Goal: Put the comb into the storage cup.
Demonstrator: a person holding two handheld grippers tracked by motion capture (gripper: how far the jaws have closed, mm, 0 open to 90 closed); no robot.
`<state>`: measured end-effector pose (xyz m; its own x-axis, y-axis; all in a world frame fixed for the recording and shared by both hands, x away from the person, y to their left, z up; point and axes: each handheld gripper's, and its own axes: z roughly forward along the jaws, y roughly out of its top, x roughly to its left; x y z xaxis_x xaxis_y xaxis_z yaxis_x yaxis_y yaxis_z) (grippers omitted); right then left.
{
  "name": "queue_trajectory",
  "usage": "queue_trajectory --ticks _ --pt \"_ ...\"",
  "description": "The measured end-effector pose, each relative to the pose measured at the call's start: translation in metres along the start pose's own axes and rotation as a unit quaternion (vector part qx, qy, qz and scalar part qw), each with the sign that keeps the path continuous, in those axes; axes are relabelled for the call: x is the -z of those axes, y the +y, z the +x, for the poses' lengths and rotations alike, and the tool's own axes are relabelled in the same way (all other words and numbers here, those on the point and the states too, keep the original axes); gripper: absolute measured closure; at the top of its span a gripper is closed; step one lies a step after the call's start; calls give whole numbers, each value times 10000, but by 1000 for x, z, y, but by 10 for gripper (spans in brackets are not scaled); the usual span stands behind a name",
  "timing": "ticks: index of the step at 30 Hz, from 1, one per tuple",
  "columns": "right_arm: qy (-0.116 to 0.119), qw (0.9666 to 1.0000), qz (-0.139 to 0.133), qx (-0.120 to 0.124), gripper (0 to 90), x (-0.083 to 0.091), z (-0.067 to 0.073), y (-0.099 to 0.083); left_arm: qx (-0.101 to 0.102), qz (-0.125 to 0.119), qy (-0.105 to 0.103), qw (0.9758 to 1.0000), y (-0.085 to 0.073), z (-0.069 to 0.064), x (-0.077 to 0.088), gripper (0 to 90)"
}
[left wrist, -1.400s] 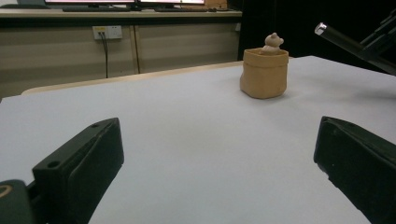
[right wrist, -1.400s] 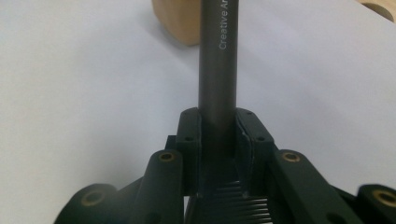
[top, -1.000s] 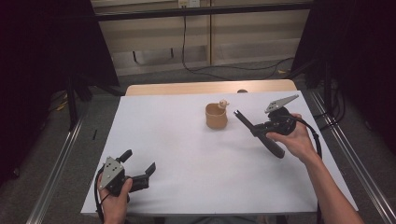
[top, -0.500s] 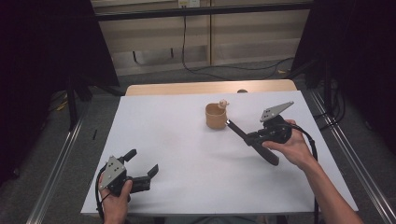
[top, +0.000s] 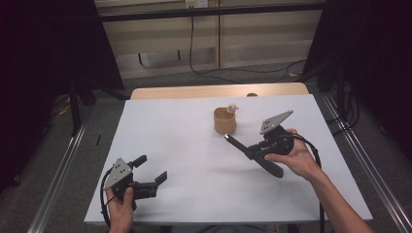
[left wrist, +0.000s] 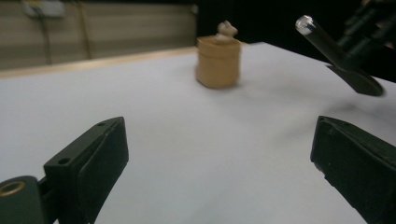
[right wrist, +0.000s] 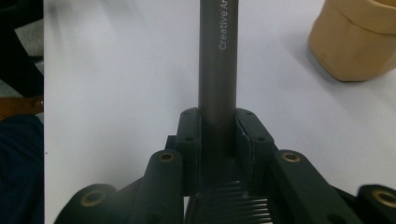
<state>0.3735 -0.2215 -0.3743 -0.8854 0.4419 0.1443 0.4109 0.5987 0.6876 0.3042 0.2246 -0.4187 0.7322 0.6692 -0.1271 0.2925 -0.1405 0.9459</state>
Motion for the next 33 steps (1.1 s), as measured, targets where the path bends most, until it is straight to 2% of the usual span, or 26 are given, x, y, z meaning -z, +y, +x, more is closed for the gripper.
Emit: queue_trajectory --ticks 1,7,9,12,14,16,19,21,22,26,27,28,29,30,31,33 --pt "0 10000 0 0 727 0 0 0 0 0 0 10000 0 0 0 35" --pt "208 9995 109 211 727 -9 14 9 -125 114 -389 9991 4 -4 -9 36" --pt "256 9991 191 274 727 -12 17 11 -174 278 -478 9983 4 -6 -14 36" --pt "298 9987 254 325 727 -15 20 13 -267 382 -576 9973 3 -6 -16 33" --pt "306 9986 272 340 728 -16 21 14 -258 399 -617 9970 3 -7 -16 33" --pt "333 9983 296 371 727 -17 23 15 -224 436 -749 9960 3 -7 -18 26" --pt "401 9978 321 416 728 -19 25 16 -322 548 -793 9948 6 -9 -22 24" --pt "464 9973 378 420 728 -23 25 16 -272 629 -813 9943 8 -11 -25 19" --pt "463 9972 411 430 727 -24 25 16 -271 684 -926 9930 9 -12 -26 19" --pt "525 9965 475 445 727 -28 27 17 -310 706 -926 9927 14 -15 -28 19" --pt "566 9957 530 506 727 -32 30 18 -350 692 -1015 9918 17 -16 -30 20" --pt "580 9955 546 512 727 -33 31 19 -350 692 -1015 9918 17 -16 -30 22" --pt "597 9952 567 527 727 -35 32 19 -363 698 -1127 9905 20 -18 -32 23" --pt "597 9952 567 527 727 -35 32 19 -363 698 -1127 9905 20 -18 -32 26" --pt "586 9949 594 562 727 -35 33 20 -372 733 -1187 9895 22 -19 -33 26" --pt "570 9951 550 596 727 -35 35 22 -238 695 -1308 9887 26 -22 -32 26"
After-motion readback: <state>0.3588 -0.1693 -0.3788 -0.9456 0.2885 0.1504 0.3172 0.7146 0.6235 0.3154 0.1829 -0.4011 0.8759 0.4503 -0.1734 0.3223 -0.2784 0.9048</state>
